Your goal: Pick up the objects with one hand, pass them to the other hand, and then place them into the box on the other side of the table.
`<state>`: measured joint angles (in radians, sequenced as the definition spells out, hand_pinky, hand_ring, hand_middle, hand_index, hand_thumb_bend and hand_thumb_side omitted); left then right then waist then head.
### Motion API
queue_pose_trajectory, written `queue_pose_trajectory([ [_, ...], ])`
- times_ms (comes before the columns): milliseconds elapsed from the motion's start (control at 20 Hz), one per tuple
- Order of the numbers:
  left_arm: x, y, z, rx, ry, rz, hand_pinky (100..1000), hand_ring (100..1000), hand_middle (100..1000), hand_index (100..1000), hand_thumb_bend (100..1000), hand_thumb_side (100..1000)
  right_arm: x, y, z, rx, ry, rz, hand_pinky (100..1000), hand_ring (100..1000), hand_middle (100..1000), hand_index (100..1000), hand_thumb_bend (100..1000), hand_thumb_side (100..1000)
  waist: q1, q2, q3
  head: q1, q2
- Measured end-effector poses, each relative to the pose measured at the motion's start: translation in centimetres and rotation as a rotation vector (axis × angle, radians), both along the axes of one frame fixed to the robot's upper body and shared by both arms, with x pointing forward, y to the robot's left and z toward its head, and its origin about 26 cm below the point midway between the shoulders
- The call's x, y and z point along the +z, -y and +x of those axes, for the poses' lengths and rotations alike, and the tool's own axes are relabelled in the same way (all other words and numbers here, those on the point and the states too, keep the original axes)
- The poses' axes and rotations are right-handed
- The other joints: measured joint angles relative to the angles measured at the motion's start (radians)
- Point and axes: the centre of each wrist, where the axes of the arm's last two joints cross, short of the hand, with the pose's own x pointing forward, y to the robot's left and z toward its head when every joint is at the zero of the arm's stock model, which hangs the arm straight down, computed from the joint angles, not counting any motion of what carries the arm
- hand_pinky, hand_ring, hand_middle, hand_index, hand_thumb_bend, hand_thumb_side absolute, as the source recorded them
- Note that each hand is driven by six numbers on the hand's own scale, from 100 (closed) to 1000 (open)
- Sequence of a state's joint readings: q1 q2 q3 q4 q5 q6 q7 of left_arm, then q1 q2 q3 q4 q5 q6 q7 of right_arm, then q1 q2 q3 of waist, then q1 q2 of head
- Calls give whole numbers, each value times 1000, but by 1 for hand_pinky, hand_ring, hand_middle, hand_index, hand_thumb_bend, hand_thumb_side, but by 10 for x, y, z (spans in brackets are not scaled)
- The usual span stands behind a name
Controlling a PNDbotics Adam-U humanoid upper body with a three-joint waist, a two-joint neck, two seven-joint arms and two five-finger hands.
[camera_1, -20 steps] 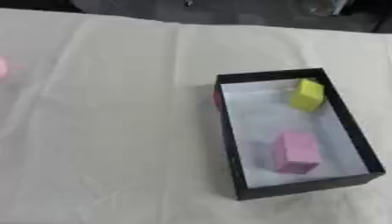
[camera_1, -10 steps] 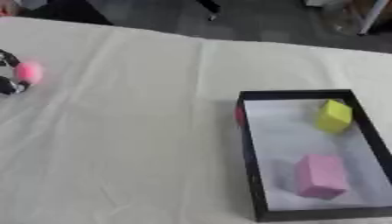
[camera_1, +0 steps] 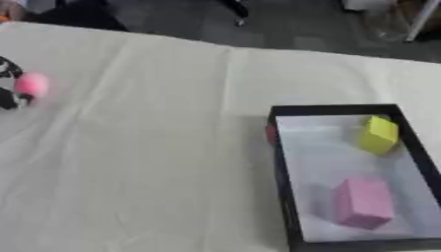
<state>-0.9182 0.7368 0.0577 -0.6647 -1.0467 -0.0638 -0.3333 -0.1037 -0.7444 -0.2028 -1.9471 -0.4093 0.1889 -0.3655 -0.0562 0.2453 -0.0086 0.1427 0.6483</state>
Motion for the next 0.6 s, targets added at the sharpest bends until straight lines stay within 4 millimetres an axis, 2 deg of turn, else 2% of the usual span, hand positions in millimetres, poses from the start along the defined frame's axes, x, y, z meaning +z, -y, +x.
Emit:
queue_pose_trajectory([
  [600,4,5,-1,-28,147,-19,832,742,591,450,191,100,-5,2,-2,-6,-17,2,753,946,844,983,100,665,0,1,0,-40,27],
])
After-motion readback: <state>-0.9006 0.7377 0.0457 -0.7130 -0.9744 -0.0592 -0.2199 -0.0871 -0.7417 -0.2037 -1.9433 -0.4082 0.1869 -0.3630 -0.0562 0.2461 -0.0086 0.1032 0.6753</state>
